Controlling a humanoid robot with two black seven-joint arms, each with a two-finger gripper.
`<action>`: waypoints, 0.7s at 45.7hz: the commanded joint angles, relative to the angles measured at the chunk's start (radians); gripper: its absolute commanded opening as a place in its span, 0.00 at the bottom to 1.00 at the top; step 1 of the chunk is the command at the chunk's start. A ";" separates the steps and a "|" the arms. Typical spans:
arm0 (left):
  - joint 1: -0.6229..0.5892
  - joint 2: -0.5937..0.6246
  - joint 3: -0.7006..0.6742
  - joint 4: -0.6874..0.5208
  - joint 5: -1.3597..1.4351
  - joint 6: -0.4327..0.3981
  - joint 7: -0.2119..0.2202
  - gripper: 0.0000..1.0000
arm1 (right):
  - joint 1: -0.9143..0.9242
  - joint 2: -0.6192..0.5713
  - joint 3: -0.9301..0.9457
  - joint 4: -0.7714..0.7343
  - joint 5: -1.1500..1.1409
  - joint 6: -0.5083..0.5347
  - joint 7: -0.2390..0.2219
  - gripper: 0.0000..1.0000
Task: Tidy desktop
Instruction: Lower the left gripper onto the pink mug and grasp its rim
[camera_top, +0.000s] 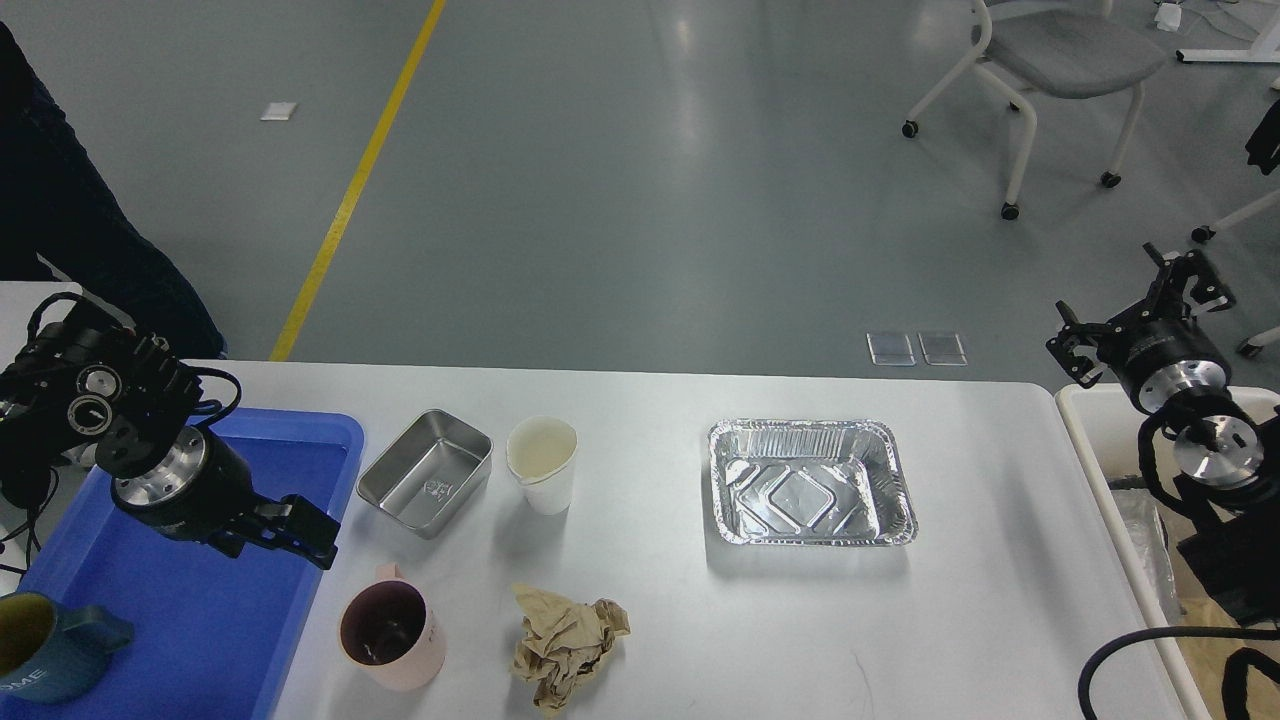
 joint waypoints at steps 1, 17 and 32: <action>0.011 -0.015 0.001 0.000 0.001 0.000 0.006 1.00 | 0.004 -0.014 -0.017 0.000 0.000 -0.002 0.000 1.00; 0.046 -0.090 0.007 0.003 0.001 0.000 0.028 1.00 | -0.009 -0.045 -0.017 0.002 0.001 0.005 0.000 1.00; 0.040 -0.140 0.073 0.006 0.001 0.000 0.031 1.00 | -0.021 -0.072 -0.012 0.008 0.003 0.008 0.000 1.00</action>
